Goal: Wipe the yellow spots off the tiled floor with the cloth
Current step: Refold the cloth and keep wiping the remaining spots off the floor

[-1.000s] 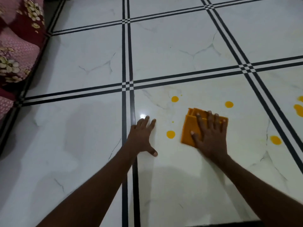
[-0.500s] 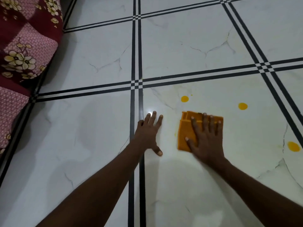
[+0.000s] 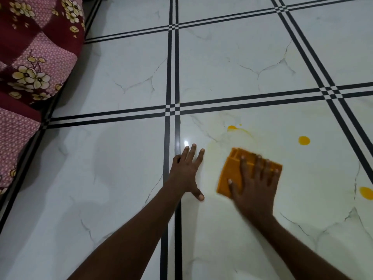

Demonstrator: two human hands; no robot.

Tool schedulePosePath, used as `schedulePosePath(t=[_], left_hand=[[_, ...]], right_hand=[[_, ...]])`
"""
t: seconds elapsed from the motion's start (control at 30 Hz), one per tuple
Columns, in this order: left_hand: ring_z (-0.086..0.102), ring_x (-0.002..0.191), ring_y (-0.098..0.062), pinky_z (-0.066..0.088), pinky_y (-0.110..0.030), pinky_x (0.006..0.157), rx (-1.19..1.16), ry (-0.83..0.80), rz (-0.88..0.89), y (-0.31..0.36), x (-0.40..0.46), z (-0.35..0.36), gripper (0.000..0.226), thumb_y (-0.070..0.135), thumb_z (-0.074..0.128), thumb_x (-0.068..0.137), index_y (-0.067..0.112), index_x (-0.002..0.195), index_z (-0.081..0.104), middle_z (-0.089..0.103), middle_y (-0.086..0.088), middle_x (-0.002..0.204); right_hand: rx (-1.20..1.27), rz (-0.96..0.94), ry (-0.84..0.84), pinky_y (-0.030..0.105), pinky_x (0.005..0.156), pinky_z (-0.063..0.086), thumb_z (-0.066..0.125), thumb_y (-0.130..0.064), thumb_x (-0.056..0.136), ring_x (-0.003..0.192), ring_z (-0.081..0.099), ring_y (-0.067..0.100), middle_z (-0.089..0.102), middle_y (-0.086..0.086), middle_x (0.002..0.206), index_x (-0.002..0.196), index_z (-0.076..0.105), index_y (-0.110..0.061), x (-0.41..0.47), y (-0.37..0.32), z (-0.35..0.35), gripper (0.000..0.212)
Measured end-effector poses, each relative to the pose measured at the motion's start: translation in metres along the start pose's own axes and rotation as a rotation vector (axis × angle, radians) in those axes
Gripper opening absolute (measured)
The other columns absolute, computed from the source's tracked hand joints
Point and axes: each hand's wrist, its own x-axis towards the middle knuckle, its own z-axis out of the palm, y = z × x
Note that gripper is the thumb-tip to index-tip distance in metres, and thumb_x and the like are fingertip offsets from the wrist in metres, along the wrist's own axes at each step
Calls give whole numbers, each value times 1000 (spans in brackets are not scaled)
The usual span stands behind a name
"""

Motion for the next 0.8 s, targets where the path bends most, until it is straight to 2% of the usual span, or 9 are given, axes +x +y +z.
schedulePosePath(t=[0.07, 0.17, 0.23, 0.3, 0.43, 0.53, 0.6, 0.7, 0.8], left_hand=[[-25, 150, -32, 0, -55, 123, -9, -8, -19, 5, -2, -1, 157, 68, 86, 50, 26, 155, -23, -30, -9, 162], [-27, 149, -33, 0, -56, 123, -43, -2, -43, 10, -2, 0, 157, 61, 90, 52, 24, 155, -23, -30, -9, 162], [-27, 149, -35, -1, -56, 123, -43, -3, -53, 14, 0, 2, 157, 56, 91, 52, 22, 156, -22, -30, -11, 162], [-26, 149, -37, -1, -58, 122, -5, -20, -71, 20, 1, 0, 157, 54, 92, 52, 20, 155, -22, -30, -12, 162], [-26, 148, -38, -2, -59, 122, -2, -41, -99, 25, 0, -8, 155, 52, 92, 55, 18, 156, -21, -30, -13, 161], [-24, 149, -38, 0, -59, 122, -22, -17, -104, 25, -3, -9, 148, 56, 87, 61, 20, 157, -19, -32, -12, 160], [-24, 149, -37, 1, -58, 122, -42, -5, -115, 24, -2, -6, 144, 53, 86, 64, 21, 157, -19, -32, -10, 160], [-22, 150, -37, 0, -56, 123, -31, 3, -118, 24, 0, -4, 146, 50, 89, 62, 21, 157, -18, -26, -11, 163], [-22, 150, -36, -4, -55, 123, -30, 3, -126, 22, 2, 1, 154, 48, 93, 55, 20, 157, -19, -26, -11, 163]], right_hand=[[-2, -76, -55, 62, 125, 0, 38, -70, 92, 156, 11, 45, 13, 21, 170, 164, 16, -25, -13, -13, 5, 87], [-19, -229, -71, 64, 124, 8, 31, -74, 92, 156, 14, 43, 14, 18, 170, 164, 14, -29, 61, -10, 11, 86], [-38, -173, -71, 64, 123, 12, 27, -74, 92, 154, 19, 44, 21, 18, 169, 163, 19, -30, 119, 6, 11, 84], [-27, -69, -36, 64, 123, 10, 27, -73, 93, 154, 20, 44, 23, 19, 168, 163, 22, -29, 137, 19, 9, 82], [16, 94, 7, 66, 123, 5, 32, -68, 93, 154, 16, 48, 18, 23, 168, 163, 22, -23, 62, -20, 8, 84], [56, -27, -39, 63, 125, -4, 33, -72, 94, 157, 6, 45, 9, 20, 171, 164, 13, -24, 42, -37, 13, 88], [51, -114, -66, 62, 125, -1, 34, -73, 94, 157, 7, 43, 11, 17, 171, 164, 13, -26, 79, -23, 13, 87], [5, -79, -68, 65, 123, 10, 32, -72, 92, 155, 17, 44, 21, 19, 168, 163, 21, -29, 142, 15, 11, 84], [-33, -64, -74, 67, 122, 10, 26, -75, 91, 154, 18, 46, 21, 21, 168, 163, 17, -30, 180, 37, 6, 86]])
